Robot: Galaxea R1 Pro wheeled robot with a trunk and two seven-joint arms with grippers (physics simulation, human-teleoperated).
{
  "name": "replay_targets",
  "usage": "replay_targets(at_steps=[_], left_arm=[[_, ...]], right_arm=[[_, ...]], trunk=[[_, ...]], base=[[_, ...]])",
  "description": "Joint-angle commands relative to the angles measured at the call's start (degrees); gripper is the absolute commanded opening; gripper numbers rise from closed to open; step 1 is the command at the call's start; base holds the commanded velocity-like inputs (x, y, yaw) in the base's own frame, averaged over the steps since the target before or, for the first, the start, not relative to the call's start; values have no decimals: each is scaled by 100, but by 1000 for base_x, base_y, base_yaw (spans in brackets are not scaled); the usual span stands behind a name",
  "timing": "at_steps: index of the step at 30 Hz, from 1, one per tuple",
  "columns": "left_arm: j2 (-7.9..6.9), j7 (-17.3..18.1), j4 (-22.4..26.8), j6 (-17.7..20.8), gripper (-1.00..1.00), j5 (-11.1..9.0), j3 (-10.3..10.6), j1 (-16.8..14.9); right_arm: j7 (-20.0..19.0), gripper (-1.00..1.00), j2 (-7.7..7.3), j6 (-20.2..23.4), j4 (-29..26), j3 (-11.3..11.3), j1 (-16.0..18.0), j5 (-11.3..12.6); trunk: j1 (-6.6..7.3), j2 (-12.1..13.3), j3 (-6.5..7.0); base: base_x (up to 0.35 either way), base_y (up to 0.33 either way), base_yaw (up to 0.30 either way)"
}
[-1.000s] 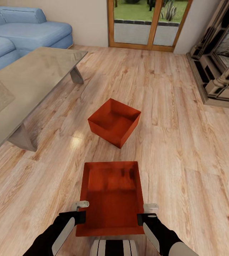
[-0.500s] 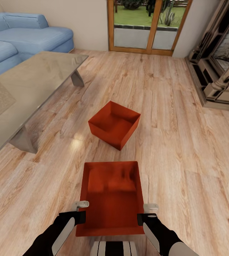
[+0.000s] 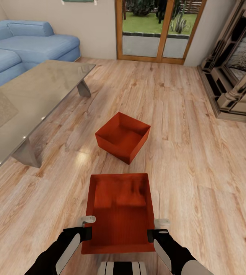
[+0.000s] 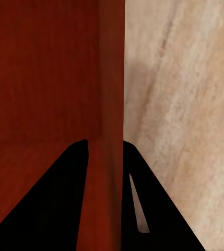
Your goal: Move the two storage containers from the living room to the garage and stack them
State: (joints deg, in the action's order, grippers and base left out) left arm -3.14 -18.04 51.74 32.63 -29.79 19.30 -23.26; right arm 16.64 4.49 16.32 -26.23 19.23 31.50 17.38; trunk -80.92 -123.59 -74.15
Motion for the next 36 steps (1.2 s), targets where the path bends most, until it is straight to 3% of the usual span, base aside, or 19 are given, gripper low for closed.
replay_targets(at_steps=[1,25,30,36], left_arm=[[-11,-68,12,7,-100,-80,30,-3],[-11,-68,11,7,-100,-80,30,-3],[-11,-68,8,7,-100,-80,30,-3],[-11,-68,9,7,-100,-80,30,-3]], right_arm=[[32,-100,-11,47,-5,-17,4,-42],[32,-100,-10,47,-14,-18,3,-42],[32,-100,-11,47,-10,-17,2,-42],[32,-100,-10,47,-13,-16,0,-42]], trunk=[[23,40,24],[550,1003,652],[660,1203,748],[660,1203,750]], base=[[0,0,0],[0,0,0],[0,0,0],[0,0,0]])
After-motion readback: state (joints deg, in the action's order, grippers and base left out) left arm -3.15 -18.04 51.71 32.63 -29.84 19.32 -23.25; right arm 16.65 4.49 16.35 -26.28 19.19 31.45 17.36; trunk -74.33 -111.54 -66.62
